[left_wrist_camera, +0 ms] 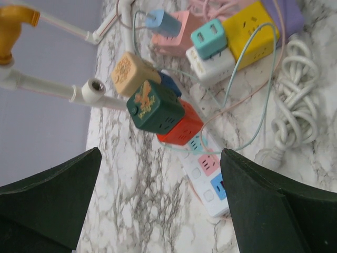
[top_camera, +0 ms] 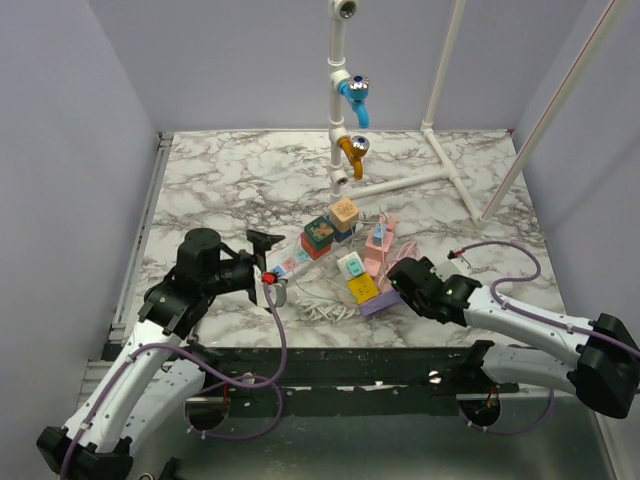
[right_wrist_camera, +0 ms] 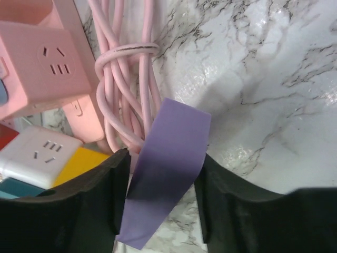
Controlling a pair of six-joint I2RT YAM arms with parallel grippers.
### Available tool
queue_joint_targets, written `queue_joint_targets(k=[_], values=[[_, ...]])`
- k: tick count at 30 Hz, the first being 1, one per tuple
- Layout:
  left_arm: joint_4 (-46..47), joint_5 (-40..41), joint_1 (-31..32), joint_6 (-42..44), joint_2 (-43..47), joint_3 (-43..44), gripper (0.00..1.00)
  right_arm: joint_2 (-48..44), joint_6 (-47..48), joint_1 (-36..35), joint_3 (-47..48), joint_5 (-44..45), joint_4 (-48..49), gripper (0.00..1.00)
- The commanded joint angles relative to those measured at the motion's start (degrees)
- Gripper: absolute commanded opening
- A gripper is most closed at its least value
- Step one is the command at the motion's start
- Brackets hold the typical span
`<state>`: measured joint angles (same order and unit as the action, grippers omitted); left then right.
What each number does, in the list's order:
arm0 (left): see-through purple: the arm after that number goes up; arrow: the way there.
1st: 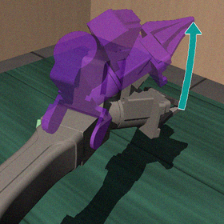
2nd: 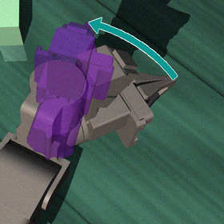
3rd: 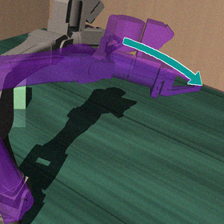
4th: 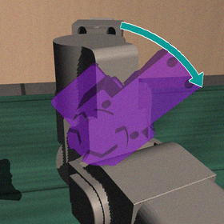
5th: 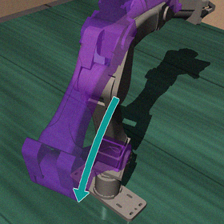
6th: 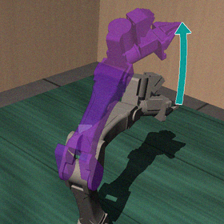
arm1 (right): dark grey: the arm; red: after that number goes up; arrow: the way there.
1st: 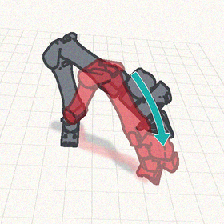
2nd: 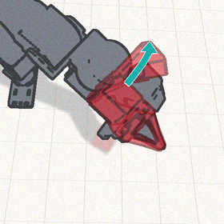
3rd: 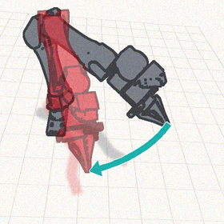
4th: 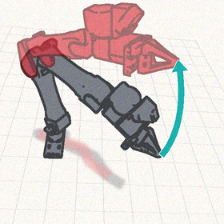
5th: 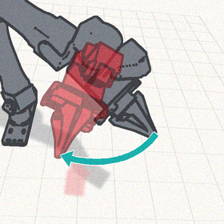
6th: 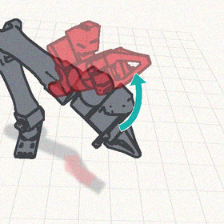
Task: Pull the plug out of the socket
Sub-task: Remove the plug from the socket.
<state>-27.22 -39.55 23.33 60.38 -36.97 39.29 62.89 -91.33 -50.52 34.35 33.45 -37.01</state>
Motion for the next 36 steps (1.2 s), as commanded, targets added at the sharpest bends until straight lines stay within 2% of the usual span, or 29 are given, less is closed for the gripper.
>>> queue_joint_targets(k=[1, 5, 10, 14, 16, 20, 23, 26, 28, 31, 33, 34, 36], values=[[-2.1, -1.8, 8.1, -1.8, -3.6, 5.2, 0.99, -3.2, -2.4, 0.1, -3.1, 1.5, -1.0, 0.51], [1.2, -0.1, 18.3, -5.4, -7.4, 4.5, 0.99, -7.3, -2.2, 0.1, -4.2, 3.3, -1.1, 0.3], [16.4, 3.6, 28.2, -14.8, -11.8, 0.3, 0.98, -9.1, -0.7, 0.0, -3.9, 5.3, -1.7, 0.12], [24.1, 3.8, 33.3, -16.3, -18.6, 2.1, 0.98, -10.7, -0.4, 0.0, -3.5, 6.5, -3.1, 0.08], [25.1, 3.6, 34.6, -16.6, -22.9, 5.3, 0.99, -12.3, -1.3, 0.1, -3.8, 6.9, -4.2, 0.04], [25.6, 6.2, 34.8, -28.5, -33.7, 14.9, 0.98, -17.9, -2.0, 0.0, -5.9, 7.5, -3.2, 0.01], [31.3, 7.5, 34.8, -34.0, -36.4, 14.0, 0.99, -22.1, 0.6, 0.0, -8.0, 7.5, 0.0, 0.01], [30.8, 9.9, 34.8, -38.8, -39.0, 15.7, 0.99, -22.0, 2.4, 0.0, -7.8, 7.4, 0.3, 0.01], [32.5, 8.7, 35.0, -35.2, -39.1, 14.9, 0.98, -20.6, 3.6, 0.0, -6.9, 7.5, -0.2, 0.01], [31.9, 5.6, 36.3, -23.9, -39.6, 16.1, 0.99, -18.3, 3.8, 0.0, -5.2, 8.1, -2.2, 0.01], [30.0, 3.4, 37.1, -16.0, -41.0, 18.1, 0.98, -17.7, 3.1, 0.0, -4.5, 9.1, -3.9, 0.01], [26.7, 1.8, 38.2, -8.1, -43.9, 21.3, 0.98, -19.1, 3.9, 0.0, -4.6, 9.8, -3.3, 0.01], [21.7, 1.2, 38.7, -3.7, -46.7, 24.3, 0.99, -20.7, 5.4, 0.0, -4.9, 9.9, -2.4, 0.01]])
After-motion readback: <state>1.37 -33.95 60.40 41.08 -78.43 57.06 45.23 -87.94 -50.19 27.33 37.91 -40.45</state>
